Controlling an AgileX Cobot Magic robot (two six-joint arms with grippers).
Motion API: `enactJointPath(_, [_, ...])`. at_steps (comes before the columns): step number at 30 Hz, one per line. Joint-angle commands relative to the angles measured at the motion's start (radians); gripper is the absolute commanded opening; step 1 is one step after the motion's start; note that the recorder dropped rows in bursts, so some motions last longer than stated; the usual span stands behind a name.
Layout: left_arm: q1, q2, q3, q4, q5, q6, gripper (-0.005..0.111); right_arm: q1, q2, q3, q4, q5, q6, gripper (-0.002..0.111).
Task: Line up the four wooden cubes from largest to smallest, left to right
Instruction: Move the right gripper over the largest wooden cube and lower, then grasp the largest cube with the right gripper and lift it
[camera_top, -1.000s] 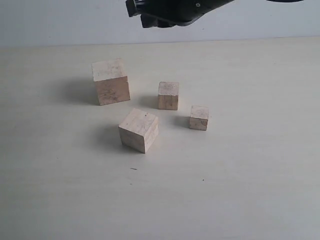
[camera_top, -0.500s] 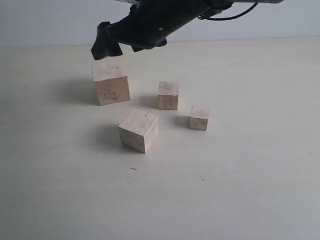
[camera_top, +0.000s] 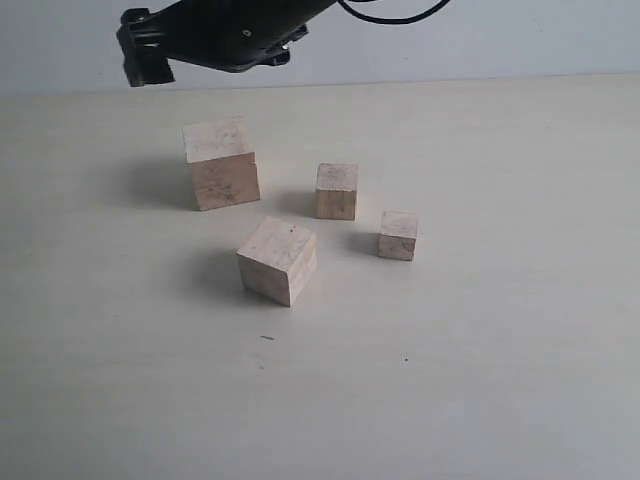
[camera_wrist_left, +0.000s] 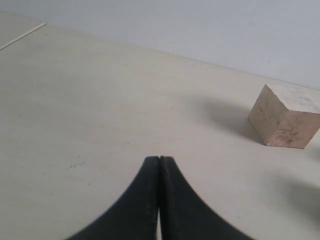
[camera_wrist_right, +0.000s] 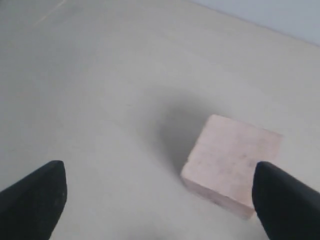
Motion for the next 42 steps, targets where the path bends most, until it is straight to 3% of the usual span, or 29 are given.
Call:
enactJointPath(1, [0.0, -0.005, 0.003, -0.008, -0.002, 0.001, 0.0, -0.003, 0.035, -0.035, -0.255, -0.024, 0.184, 0.095])
enactJointPath(22, [0.0, -0.005, 0.003, -0.008, -0.002, 0.001, 0.0, -0.003, 0.345, -0.326, -0.298, 0.002, 0.25, 0.095])
enactJointPath(29, [0.0, -0.005, 0.003, -0.008, -0.002, 0.001, 0.0, -0.003, 0.395, -0.358, -0.403, 0.009, 0.321, 0.095])
enactJointPath(42, [0.0, -0.005, 0.003, -0.008, -0.002, 0.001, 0.0, -0.003, 0.472, -0.358, -0.366, 0.058, 0.366, 0.092])
